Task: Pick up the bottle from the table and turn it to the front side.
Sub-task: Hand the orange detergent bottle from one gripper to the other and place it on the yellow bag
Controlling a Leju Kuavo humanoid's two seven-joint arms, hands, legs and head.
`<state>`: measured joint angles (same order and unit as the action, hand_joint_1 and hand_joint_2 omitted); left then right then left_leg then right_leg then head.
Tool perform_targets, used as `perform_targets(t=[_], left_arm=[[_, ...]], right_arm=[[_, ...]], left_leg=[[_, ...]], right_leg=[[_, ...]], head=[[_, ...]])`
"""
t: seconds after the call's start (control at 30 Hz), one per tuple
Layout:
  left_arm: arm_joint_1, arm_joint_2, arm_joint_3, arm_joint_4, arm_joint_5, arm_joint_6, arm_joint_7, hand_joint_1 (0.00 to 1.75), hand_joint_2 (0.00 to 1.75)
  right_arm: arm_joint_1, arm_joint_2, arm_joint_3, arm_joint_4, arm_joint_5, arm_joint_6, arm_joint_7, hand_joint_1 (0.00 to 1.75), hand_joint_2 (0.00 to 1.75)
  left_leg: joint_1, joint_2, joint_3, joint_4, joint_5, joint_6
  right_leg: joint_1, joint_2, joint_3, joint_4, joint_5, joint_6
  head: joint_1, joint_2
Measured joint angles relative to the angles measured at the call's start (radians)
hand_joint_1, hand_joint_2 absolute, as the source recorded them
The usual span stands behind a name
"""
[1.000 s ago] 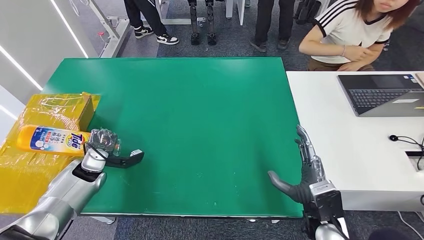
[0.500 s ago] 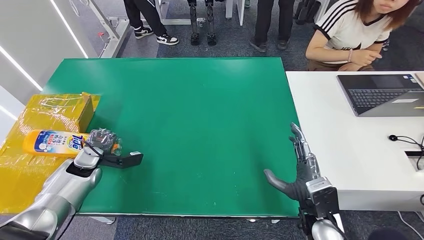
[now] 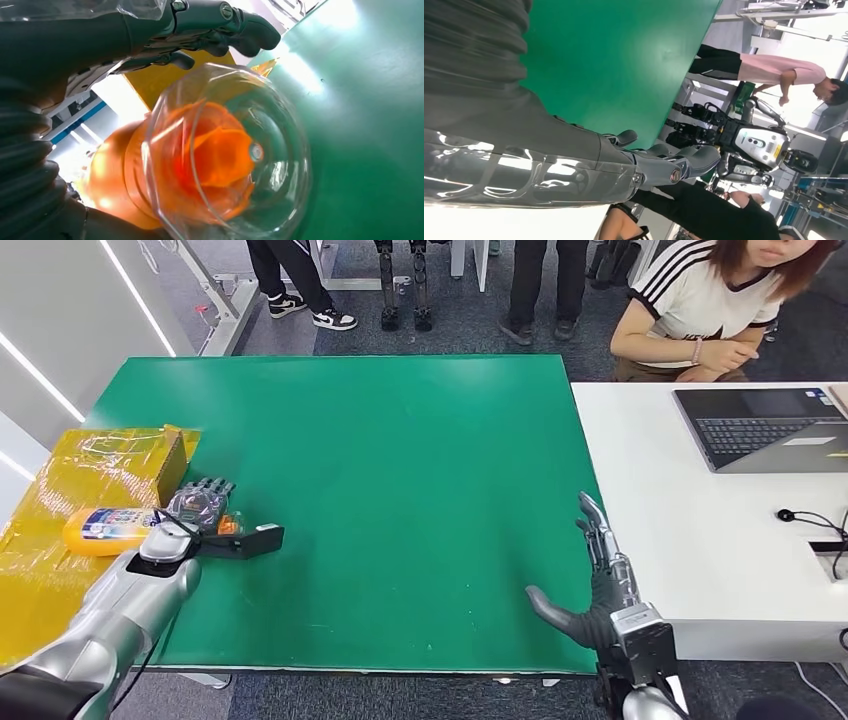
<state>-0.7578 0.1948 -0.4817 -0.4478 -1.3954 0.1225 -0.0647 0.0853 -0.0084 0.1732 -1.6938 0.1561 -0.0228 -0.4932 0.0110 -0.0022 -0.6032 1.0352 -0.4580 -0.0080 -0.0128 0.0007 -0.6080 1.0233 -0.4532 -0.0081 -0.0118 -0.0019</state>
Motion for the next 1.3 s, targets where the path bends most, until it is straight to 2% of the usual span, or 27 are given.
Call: perform_targets(t=[0.23, 0.3, 0.4, 0.47, 0.67, 0.73, 0.87, 0.93, 0.97, 1.03, 1.1, 1.17, 1.3], left_arm=[[-0.019, -0.027, 0.029, 0.028, 0.06, 0.006, -0.053, 0.0, 1.75], [-0.01, -0.046, 0.05, 0.027, 0.13, 0.079, -0.098, 0.0, 1.75], [0.036, -0.092, 0.112, -0.022, 0.35, 0.284, -0.26, 0.0, 1.75], [0.076, -0.125, 0.158, -0.09, 0.499, 0.371, -0.373, 0.0, 1.75], [0.216, -0.187, 0.223, -0.363, 0.853, 0.452, -0.58, 0.0, 1.75], [0.262, -0.199, 0.227, -0.468, 0.892, 0.505, -0.617, 0.0, 1.75], [0.34, -0.222, 0.234, -0.659, 0.838, 0.568, -0.634, 0.0, 1.75], [0.364, -0.233, 0.226, -0.716, 0.933, 0.525, -0.625, 0.0, 1.75], [0.375, -0.241, 0.218, -0.738, 1.023, 0.468, -0.606, 0.0, 1.75], [0.398, -0.263, 0.196, -0.773, 1.219, 0.293, -0.55, 0.0, 1.75], [0.42, -0.286, 0.174, -0.795, 1.344, 0.15, -0.51, 0.0, 1.75], [0.437, -0.306, 0.154, -0.808, 1.388, 0.096, -0.501, 0.0, 1.75], [0.49, -0.333, 0.115, -0.842, 1.424, 0.054, -0.503, 0.0, 1.75]], right_arm=[[0.006, -0.002, -0.008, 0.0, -0.038, -0.01, 0.002, 0.0, 1.75], [0.011, -0.002, -0.013, -0.002, -0.043, -0.01, 0.004, 0.0, 1.75], [0.03, -0.002, -0.018, -0.016, -0.045, -0.013, 0.01, 0.0, 1.75], [0.042, -0.002, -0.019, -0.026, -0.052, -0.019, 0.013, 0.0, 1.75], [0.056, -0.003, -0.019, -0.033, -0.102, -0.047, 0.009, 0.0, 1.75], [0.055, -0.002, -0.018, -0.029, -0.121, -0.052, 0.003, 0.0, 1.75], [0.052, -0.001, -0.012, -0.018, -0.138, -0.051, -0.007, 0.0, 1.75], [0.053, 0.002, -0.006, -0.016, -0.14, -0.052, -0.009, 0.0, 1.75], [0.057, 0.005, -0.003, -0.016, -0.142, -0.053, -0.011, 0.0, 1.75], [0.065, 0.012, 0.004, -0.016, -0.146, -0.052, -0.017, 0.0, 1.75], [0.069, 0.019, 0.012, -0.016, -0.148, -0.049, -0.023, 0.0, 1.75], [0.068, 0.028, 0.019, -0.014, -0.15, -0.044, -0.026, 0.0, 1.75], [0.06, 0.046, 0.044, 0.0, -0.156, -0.028, -0.023, 0.0, 1.75]], left_leg=[[0.0, -0.001, 0.0, 0.0, 0.0, 0.0], [0.0, -0.001, 0.0, 0.0, 0.0, 0.0], [0.0, -0.002, -0.001, 0.001, 0.0, 0.0], [-0.001, 0.0, -0.001, 0.001, -0.001, 0.001], [-0.001, 0.003, -0.001, 0.001, -0.003, 0.001], [0.0, 0.003, -0.001, 0.001, -0.003, 0.001], [0.0, 0.002, -0.001, 0.0, -0.003, 0.001], [0.0, 0.002, -0.001, 0.0, -0.003, 0.001], [0.0, 0.002, -0.001, 0.0, -0.003, 0.001], [0.0, 0.0, -0.001, 0.0, -0.003, 0.001], [0.0, 0.0, -0.002, 0.0, -0.003, 0.001], [-0.001, 0.001, -0.001, 0.001, -0.003, 0.001], [-0.001, 0.001, -0.001, 0.001, -0.003, 0.002]], right_leg=[[0.0, -0.001, 0.0, 0.0, 0.0, 0.0], [0.0, -0.001, 0.0, 0.0, 0.0, 0.0], [0.0, -0.002, 0.0, -0.001, 0.0, 0.0], [0.0, 0.0, 0.0, -0.001, 0.0, 0.0], [-0.001, 0.002, 0.0, -0.001, 0.0, 0.0], [-0.001, 0.003, 0.0, -0.001, 0.0, 0.0], [0.0, 0.002, -0.001, -0.001, -0.001, 0.0], [0.0, 0.001, 0.0, -0.001, -0.001, 0.001], [0.0, 0.001, 0.0, -0.001, -0.001, 0.001], [0.0, -0.001, 0.0, -0.001, -0.001, 0.001], [0.0, -0.001, 0.0, -0.001, -0.001, 0.001], [-0.001, 0.001, 0.0, -0.001, -0.001, 0.001], [-0.001, 0.001, 0.0, -0.001, -0.001, 0.001]], head=[[0.0, 0.0], [0.0, 0.0], [0.0, 0.0], [0.0, 0.0], [0.0, 0.0], [0.0, 0.0], [0.0, 0.0], [0.0, 0.0], [0.0, 0.0], [0.0, 0.0], [0.0, 0.0], [0.0, 0.0], [0.0, 0.0]])
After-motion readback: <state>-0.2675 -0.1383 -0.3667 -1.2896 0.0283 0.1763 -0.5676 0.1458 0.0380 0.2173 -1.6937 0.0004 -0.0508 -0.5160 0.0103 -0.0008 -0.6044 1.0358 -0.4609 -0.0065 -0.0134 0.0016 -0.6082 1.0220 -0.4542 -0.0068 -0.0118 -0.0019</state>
